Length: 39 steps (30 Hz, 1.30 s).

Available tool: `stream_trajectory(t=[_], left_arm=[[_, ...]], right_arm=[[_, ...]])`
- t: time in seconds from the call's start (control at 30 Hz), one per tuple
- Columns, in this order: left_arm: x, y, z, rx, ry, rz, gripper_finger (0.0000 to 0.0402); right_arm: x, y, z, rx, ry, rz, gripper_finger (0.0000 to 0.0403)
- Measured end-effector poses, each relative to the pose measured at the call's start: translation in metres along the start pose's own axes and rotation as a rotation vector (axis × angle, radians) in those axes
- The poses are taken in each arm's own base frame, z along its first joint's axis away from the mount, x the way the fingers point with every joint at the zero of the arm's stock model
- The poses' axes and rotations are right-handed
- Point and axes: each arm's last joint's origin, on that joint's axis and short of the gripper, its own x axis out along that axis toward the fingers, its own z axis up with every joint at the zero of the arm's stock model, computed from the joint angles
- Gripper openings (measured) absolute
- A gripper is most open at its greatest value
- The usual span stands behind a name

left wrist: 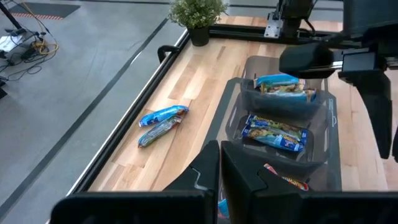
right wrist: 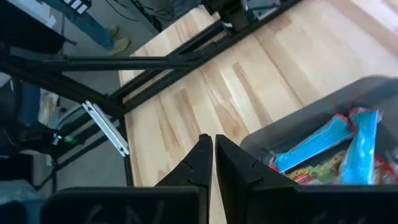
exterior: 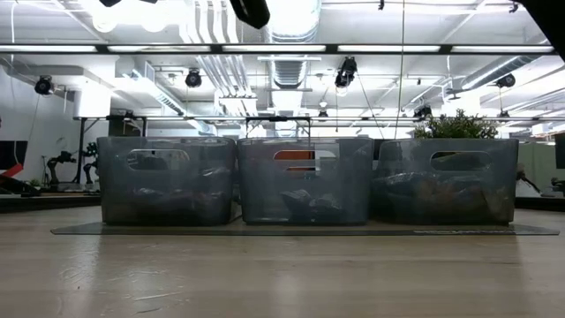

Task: Pick and place Granola Bars by type
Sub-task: Put the red granola bar into the left black bin

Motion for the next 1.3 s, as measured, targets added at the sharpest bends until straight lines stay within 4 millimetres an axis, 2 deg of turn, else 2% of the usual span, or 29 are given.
stream_trajectory(t=[0.2, 0.47, 0.67, 0.87, 0.97, 1.1, 1.3], left_arm=[[-0.001, 0.0, 0.0, -0.005, -0.004, -0.015, 0.0], [-0.003, 0.0, 0.0, -0.005, -0.011, -0.062, 0.0], [-0.014, 0.005, -0.002, -0.008, -0.054, -0.068, 0.0], [-0.026, 0.011, -0.009, -0.032, -0.124, -0.095, 0.0], [-0.028, 0.012, -0.011, -0.049, -0.137, -0.1, 0.0], [-0.026, 0.011, -0.006, -0.106, -0.215, -0.111, 0.0], [-0.013, 0.004, -0.003, -0.118, -0.263, -0.122, 0.0]], right_arm=[[-0.011, -0.001, 0.002, -0.068, -0.031, -0.065, 0.0013], [-0.046, 0.007, 0.01, -0.124, -0.085, -0.069, 0.0013], [-0.072, 0.017, 0.012, -0.187, -0.154, -0.087, 0.0013], [-0.086, 0.029, 0.005, -0.269, -0.24, -0.208, 0.0013], [-0.09, 0.034, -0.001, -0.31, -0.226, -0.219, 0.0013], [-0.095, 0.043, -0.014, -0.366, -0.183, -0.21, 0.0013], [-0.1, 0.053, -0.026, -0.448, -0.152, -0.206, 0.0013]])
